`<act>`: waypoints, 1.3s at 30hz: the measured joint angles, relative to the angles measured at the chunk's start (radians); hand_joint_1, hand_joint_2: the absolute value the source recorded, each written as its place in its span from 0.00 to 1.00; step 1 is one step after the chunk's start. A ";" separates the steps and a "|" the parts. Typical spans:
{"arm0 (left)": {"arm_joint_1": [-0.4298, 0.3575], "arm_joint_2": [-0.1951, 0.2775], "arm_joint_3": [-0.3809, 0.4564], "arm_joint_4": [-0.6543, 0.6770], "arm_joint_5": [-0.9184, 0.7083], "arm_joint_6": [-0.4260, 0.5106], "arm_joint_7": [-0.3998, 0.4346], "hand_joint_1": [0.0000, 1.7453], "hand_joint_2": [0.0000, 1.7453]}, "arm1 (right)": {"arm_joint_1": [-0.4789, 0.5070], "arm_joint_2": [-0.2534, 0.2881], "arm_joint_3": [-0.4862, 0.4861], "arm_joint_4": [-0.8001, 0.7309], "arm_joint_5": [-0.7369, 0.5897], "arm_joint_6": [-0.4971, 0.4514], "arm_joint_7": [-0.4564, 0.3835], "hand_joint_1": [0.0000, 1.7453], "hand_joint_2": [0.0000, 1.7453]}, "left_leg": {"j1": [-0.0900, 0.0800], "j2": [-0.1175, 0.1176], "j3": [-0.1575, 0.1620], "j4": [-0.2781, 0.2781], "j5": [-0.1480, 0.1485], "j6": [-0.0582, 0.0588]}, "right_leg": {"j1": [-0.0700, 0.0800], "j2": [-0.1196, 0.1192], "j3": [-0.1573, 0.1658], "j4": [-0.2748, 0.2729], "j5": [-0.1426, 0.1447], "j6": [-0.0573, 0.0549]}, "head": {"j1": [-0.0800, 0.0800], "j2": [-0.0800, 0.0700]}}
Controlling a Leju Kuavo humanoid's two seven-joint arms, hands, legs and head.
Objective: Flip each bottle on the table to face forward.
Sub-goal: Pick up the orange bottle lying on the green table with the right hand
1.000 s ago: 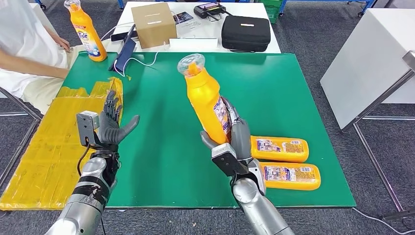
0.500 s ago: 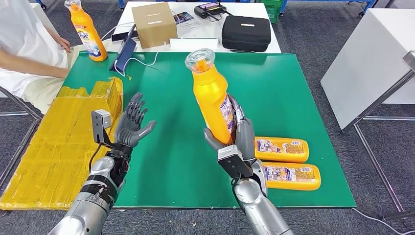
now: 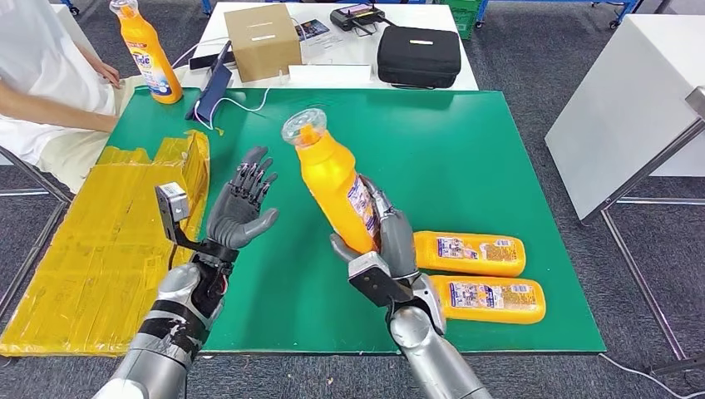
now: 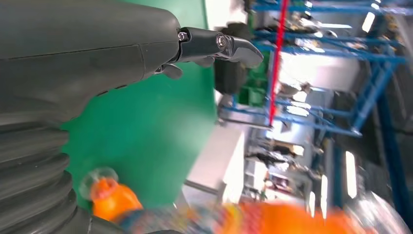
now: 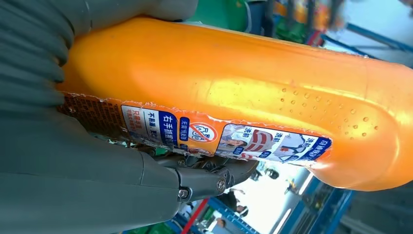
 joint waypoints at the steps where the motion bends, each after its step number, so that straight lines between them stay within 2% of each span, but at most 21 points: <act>1: 0.012 0.001 -0.014 -0.030 0.008 0.000 -0.003 0.00 1.00 | 0.001 0.001 0.005 0.009 0.011 -0.003 0.001 1.00 1.00 | 0.000 0.000 0.000 0.000 0.000 0.000 | 0.000 0.000 0.000 0.000 0.000 0.000 | 0.000 0.000; 8: 0.083 0.012 -0.079 -0.203 0.029 0.000 -0.019 0.00 1.00 | 0.004 0.004 0.021 0.051 0.045 0.009 0.020 1.00 1.00 | 0.000 0.000 0.000 0.000 0.000 0.000 | 0.000 0.000 0.000 0.000 0.000 0.000 | 0.000 0.000; 13: 0.096 0.020 -0.106 -0.243 0.031 0.000 -0.026 0.00 1.00 | 0.005 0.012 0.048 0.079 0.084 0.026 0.022 1.00 1.00 | 0.000 0.000 0.000 0.000 0.000 0.000 | 0.000 0.000 0.000 0.000 0.000 0.000 | 0.000 0.000; 32: 0.083 0.023 -0.184 -0.175 -0.021 0.026 0.003 0.00 1.00 | 0.002 0.031 0.099 0.121 0.157 -0.043 0.022 1.00 1.00 | 0.000 0.000 0.000 0.000 0.000 0.000 | 0.000 0.000 -0.001 0.000 0.000 0.000 | 0.000 0.000; 39: 0.048 0.008 -0.211 -0.083 -0.059 0.083 0.012 0.00 1.00 | 0.007 0.033 0.129 0.110 0.232 -0.153 0.018 1.00 1.00 | 0.000 0.000 0.000 0.000 0.000 0.000 | 0.000 0.000 -0.001 0.000 0.000 0.000 | 0.000 0.000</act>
